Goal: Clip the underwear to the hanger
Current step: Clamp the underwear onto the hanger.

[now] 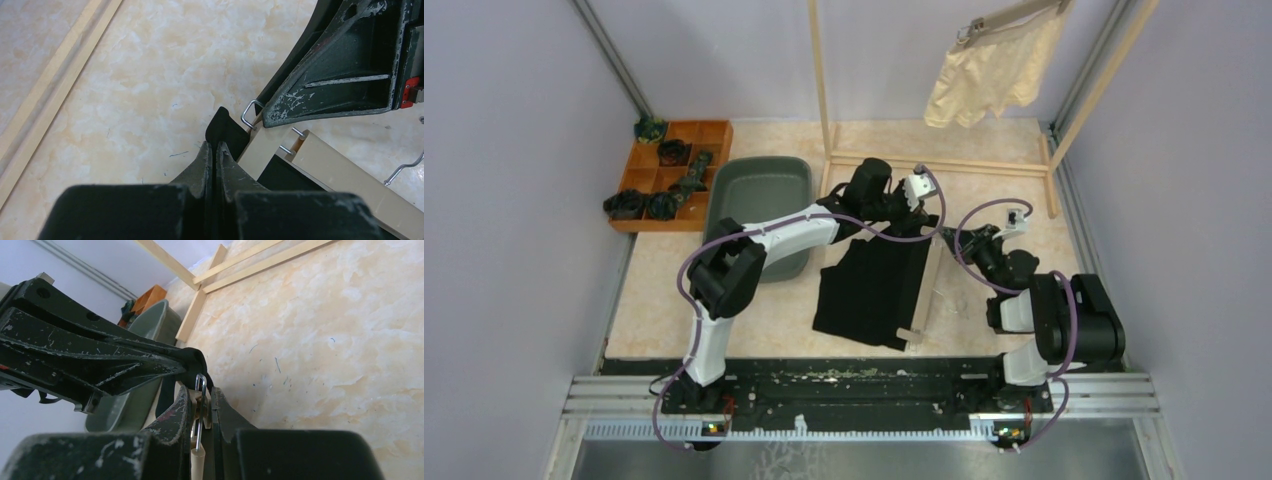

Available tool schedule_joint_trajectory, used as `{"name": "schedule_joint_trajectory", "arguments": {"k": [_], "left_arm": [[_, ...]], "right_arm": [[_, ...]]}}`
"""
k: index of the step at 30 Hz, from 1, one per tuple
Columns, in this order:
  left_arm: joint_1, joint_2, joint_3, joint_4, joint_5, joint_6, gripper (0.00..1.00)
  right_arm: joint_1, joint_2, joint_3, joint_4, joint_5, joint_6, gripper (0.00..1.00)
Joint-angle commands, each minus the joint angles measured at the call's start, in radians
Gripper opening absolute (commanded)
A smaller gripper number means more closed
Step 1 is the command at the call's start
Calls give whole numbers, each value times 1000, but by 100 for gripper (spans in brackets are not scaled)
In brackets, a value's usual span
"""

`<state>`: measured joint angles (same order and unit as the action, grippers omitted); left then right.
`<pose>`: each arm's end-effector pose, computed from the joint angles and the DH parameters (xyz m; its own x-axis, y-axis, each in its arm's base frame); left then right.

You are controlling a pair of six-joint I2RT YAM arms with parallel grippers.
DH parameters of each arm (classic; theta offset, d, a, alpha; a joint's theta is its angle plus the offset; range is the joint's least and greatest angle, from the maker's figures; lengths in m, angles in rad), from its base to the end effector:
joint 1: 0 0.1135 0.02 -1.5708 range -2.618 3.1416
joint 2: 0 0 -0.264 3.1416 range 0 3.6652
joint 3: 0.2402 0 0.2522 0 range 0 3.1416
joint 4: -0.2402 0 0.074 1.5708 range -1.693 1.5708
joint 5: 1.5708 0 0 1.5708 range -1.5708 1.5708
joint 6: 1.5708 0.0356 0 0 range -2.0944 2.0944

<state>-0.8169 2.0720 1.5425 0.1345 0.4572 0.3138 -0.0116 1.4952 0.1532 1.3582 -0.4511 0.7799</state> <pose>0.3214 -0.3653 0.2323 0.0375 0.3647 -0.9304 0.9688 0.2151 0.1233 0.2202 0.0130 0.1535 -0.2876 0.6363 -0.7159 -0.3139 0.6435 0.6981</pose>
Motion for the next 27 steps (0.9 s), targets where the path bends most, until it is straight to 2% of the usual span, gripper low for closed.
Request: {"name": "schedule_joint_trajectory", "arguments": {"k": [1,13,17,27], "left_arm": [[-10,10,36,14,21,13,0],[-11,5,35,14,18,13,0],[-14,4,32,19,21,11,0],[-14,-2,14,29,1,11,0]], "right_arm": [[-10,2,34,91,-26,-24,0],[-10,-1,39,76,-29,-23,1],[-10,-2,42,71,-30,-21,25],[-10,-42,32,55,-5,-18,64]]}}
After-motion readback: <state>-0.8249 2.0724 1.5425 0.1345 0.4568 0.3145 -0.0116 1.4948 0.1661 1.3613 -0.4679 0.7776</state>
